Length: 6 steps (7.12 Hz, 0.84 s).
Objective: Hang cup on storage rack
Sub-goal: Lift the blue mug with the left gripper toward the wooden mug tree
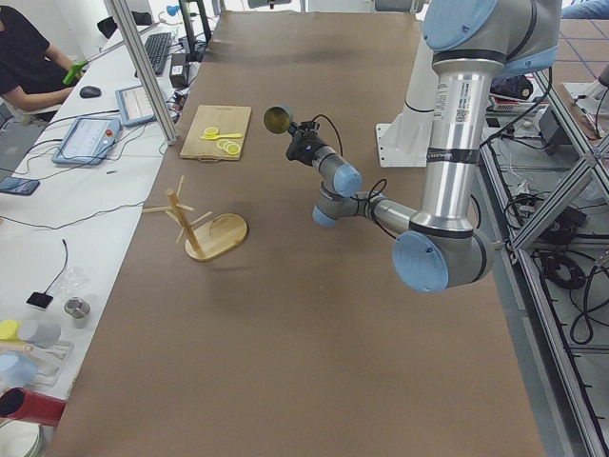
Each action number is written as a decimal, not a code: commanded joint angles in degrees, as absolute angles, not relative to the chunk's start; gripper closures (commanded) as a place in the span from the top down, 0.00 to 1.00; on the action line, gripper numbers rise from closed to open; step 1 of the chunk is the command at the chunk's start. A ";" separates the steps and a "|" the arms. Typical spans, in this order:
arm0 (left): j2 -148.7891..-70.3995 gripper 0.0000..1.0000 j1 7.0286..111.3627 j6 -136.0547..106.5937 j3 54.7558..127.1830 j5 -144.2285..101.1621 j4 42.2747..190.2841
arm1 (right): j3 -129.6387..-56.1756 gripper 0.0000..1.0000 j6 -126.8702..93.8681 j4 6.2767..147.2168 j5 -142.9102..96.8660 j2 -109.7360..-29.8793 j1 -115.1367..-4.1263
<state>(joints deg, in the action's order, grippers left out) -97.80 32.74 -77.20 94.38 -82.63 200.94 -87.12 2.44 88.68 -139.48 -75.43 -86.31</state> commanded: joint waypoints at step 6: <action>-108.79 0.00 47.77 -110.81 70.44 -89.84 211.29 | -91.04 1.00 -0.53 88.68 -139.22 -76.63 -86.57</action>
<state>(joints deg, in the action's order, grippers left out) -107.26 42.64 -105.89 74.95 -82.37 211.31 -89.69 0.18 88.68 -139.27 -75.93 -86.54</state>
